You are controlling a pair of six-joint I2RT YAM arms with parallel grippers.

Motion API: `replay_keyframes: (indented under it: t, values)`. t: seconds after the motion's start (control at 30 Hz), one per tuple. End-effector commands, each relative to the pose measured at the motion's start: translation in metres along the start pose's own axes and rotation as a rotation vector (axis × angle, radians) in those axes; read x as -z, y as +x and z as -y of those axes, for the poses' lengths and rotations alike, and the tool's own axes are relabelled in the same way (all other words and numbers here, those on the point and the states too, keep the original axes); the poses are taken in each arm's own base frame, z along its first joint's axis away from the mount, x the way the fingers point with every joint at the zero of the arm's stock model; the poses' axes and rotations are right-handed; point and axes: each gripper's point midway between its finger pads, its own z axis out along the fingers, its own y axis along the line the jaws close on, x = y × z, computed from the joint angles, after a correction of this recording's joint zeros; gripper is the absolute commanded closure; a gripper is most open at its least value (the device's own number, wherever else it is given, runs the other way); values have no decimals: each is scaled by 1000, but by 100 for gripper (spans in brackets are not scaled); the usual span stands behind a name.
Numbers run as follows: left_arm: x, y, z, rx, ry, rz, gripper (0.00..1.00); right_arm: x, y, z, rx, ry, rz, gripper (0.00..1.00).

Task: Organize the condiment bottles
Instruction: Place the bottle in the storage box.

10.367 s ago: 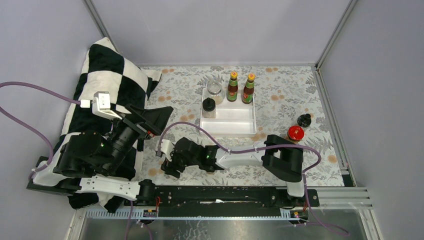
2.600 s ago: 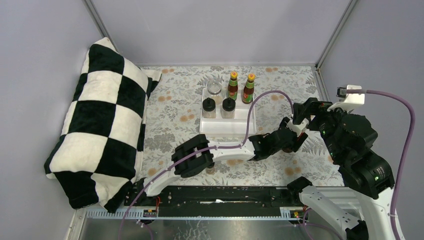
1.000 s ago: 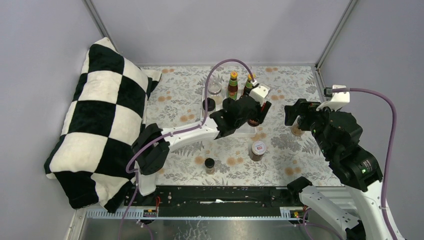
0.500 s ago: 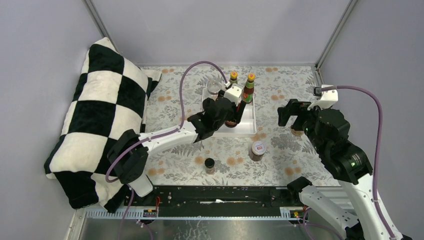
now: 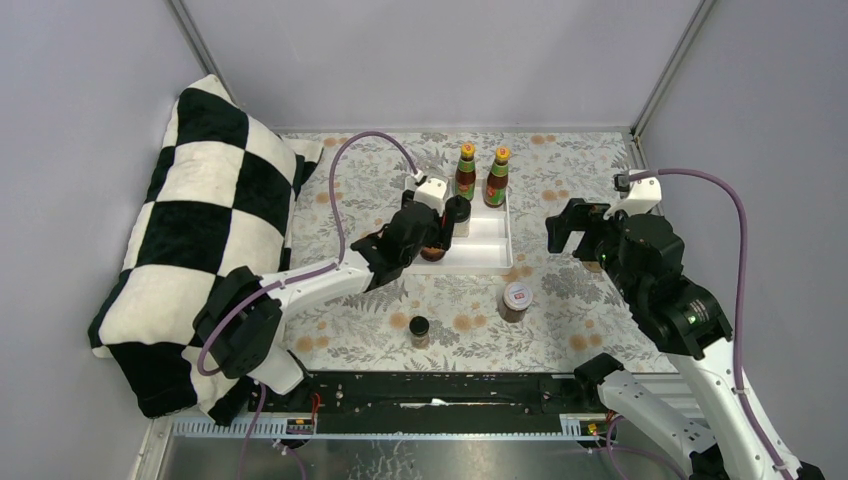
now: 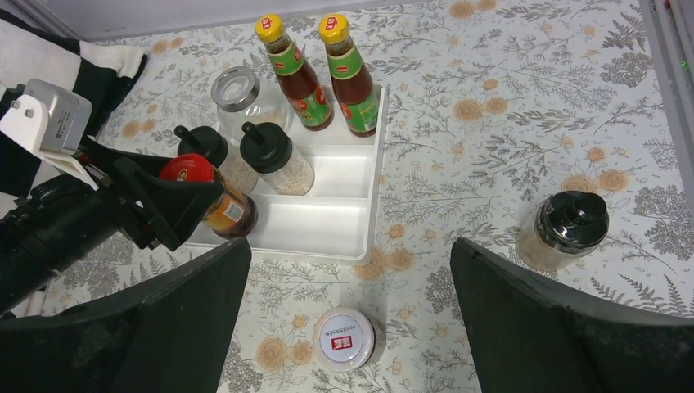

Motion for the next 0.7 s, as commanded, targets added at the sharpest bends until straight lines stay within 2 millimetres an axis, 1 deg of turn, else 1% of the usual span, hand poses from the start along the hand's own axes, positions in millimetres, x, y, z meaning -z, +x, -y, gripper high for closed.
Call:
replay_keyframes:
  t: [0.0, 0.37, 0.53, 0.6, 0.63, 0.67]
  values:
    - [8, -60, -7, 113, -7, 213, 34, -4, -7, -7, -23, -27, 31, 0]
    - [9, -39, -24, 141, -48, 174, 35, -9, 0, -6, -22, -20, 18, 0]
    - [6, -29, -28, 146, -63, 149, 34, -14, 5, -3, -17, -1, 5, 0]
    - [4, -25, -30, 151, -75, 141, 32, -17, 9, 0, -12, 15, -5, 0]
    - [4, -24, -30, 154, -78, 136, 29, -18, 11, 1, -8, 24, -14, 0]
    - [4, -22, -31, 156, -81, 130, 28, -21, 13, 3, -4, 39, -23, 0]
